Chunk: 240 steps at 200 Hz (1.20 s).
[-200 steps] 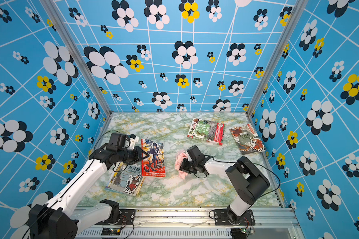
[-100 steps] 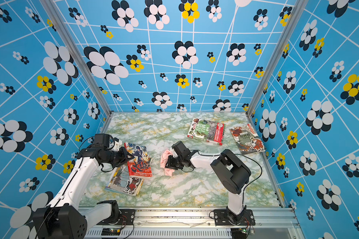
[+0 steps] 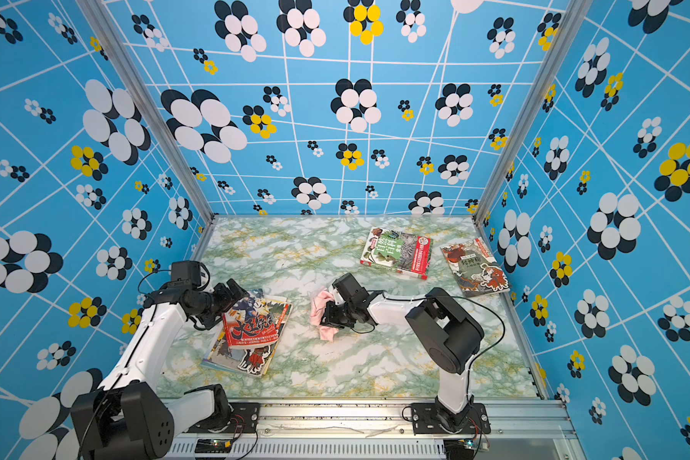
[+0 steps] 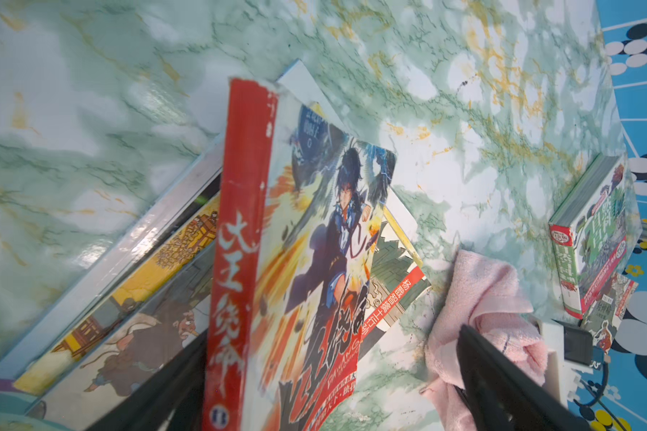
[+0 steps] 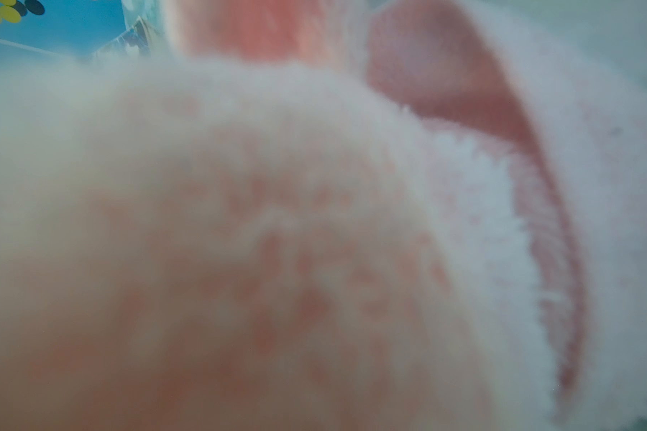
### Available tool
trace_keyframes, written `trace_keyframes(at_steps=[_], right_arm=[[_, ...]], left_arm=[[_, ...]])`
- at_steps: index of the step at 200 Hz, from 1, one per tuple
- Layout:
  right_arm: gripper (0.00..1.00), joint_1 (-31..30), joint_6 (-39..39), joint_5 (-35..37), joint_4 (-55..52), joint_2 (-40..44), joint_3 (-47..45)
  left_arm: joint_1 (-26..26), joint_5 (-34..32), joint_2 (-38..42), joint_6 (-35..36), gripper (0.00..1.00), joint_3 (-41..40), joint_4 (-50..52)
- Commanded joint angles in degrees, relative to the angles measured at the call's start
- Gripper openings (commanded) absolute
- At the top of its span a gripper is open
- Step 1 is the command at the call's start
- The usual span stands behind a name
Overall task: Wipe the cover of the book
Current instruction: Place the book on the book, then move the book to the center of the board.
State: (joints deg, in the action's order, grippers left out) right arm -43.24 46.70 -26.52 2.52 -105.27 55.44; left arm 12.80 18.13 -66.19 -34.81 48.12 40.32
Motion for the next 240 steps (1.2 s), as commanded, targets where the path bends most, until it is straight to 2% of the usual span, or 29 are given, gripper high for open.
trace_keyframes(at_steps=[1, 27, 54, 77, 92, 125, 146, 171, 184, 203, 240], right_arm=[[0.0, 2.4, -1.8, -0.1, -0.7, 3.8, -2.0], [0.0, 6.7, -4.0, 0.9, -3.6, 7.7, -3.7], [0.0, 10.5, -8.7, 5.3, -10.1, 12.2, -3.0], [0.0, 12.8, -12.6, 10.5, -15.6, 14.7, -0.8], [0.0, 15.4, -13.9, 13.8, -17.2, 16.3, 0.2], [0.0, 22.8, -14.6, 19.0, -18.9, 19.3, 2.7], [0.0, 26.1, -14.7, 23.0, -18.5, 21.1, 3.9], [0.0, 28.7, -15.0, 28.4, -15.3, 20.6, 5.0], [0.0, 29.8, -14.1, 29.5, -14.1, 18.4, 6.7], [0.0, 31.2, -13.5, 32.0, -11.3, 15.1, 9.9], [0.0, 37.1, -14.3, 33.4, -9.3, 3.5, 23.6]], left_arm=[[2.6, -0.9, 4.7, -5.2, 0.99, -2.9, -3.4], [3.4, -4.0, 8.7, -6.5, 0.99, -3.3, -2.4], [3.5, -8.0, 12.6, -9.7, 0.99, -4.1, -1.4], [2.6, -3.2, 14.3, -13.5, 0.99, -8.3, -10.1], [-0.6, -0.4, 12.0, -15.5, 0.99, -9.7, -17.5], [-12.6, -5.2, 7.6, -20.4, 0.99, -12.5, -36.1], [-20.3, -9.4, 2.1, -17.4, 0.99, -9.3, -42.8], [-26.0, -8.2, -6.3, -16.7, 0.99, -7.7, -57.1], [-28.1, -7.2, -11.4, -17.6, 0.99, -7.2, -64.3], [-30.9, -5.6, -19.7, -17.2, 0.99, -3.0, -69.5], [-35.5, 0.0, -37.6, -22.9, 0.99, 8.7, -78.8]])
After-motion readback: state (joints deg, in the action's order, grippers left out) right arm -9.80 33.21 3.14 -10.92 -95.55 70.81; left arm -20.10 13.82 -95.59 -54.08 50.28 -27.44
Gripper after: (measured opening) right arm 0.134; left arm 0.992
